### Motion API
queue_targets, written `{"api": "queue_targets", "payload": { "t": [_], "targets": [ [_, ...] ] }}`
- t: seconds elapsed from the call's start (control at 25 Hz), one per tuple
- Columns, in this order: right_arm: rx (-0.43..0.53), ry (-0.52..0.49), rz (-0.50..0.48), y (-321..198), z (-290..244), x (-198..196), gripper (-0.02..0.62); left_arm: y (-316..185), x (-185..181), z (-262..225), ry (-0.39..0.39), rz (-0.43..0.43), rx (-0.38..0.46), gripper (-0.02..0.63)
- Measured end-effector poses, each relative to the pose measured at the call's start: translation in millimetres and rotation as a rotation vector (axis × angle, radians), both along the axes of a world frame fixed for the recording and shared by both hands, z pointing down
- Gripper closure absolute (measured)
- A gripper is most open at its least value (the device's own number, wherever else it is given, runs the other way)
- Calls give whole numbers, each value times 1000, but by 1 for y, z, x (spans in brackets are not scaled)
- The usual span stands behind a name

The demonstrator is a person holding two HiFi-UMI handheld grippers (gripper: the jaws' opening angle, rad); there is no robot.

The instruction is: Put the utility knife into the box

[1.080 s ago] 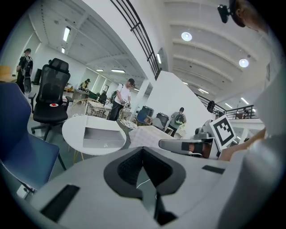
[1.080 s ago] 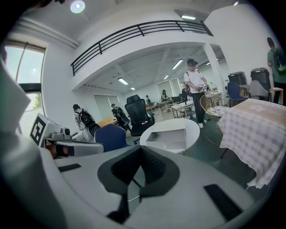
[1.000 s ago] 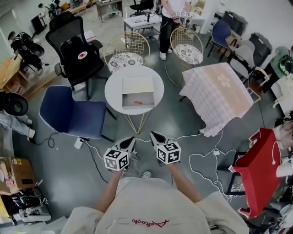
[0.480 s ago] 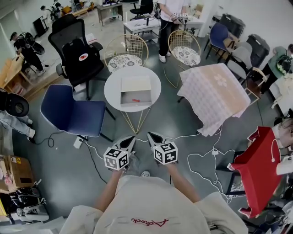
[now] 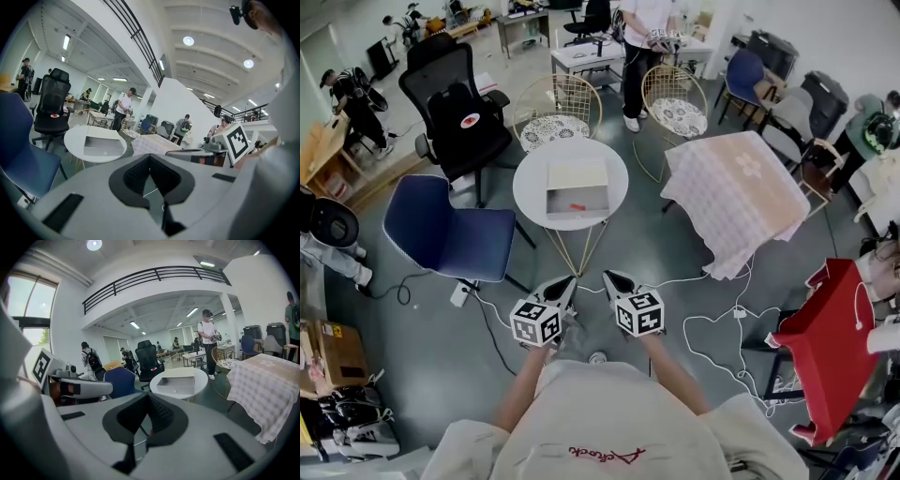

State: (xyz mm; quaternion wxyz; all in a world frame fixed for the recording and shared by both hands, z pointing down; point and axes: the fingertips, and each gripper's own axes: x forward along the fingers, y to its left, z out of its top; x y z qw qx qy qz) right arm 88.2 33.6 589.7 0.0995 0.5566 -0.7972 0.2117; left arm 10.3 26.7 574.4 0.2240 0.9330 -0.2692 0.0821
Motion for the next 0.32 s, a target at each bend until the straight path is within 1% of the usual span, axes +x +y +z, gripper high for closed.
{"api": "queue_targets", "payload": {
  "t": [0.32],
  "targets": [
    [-16, 19, -4, 7, 7, -5, 579, 3, -7, 4, -13, 16, 9, 595]
  ]
}}
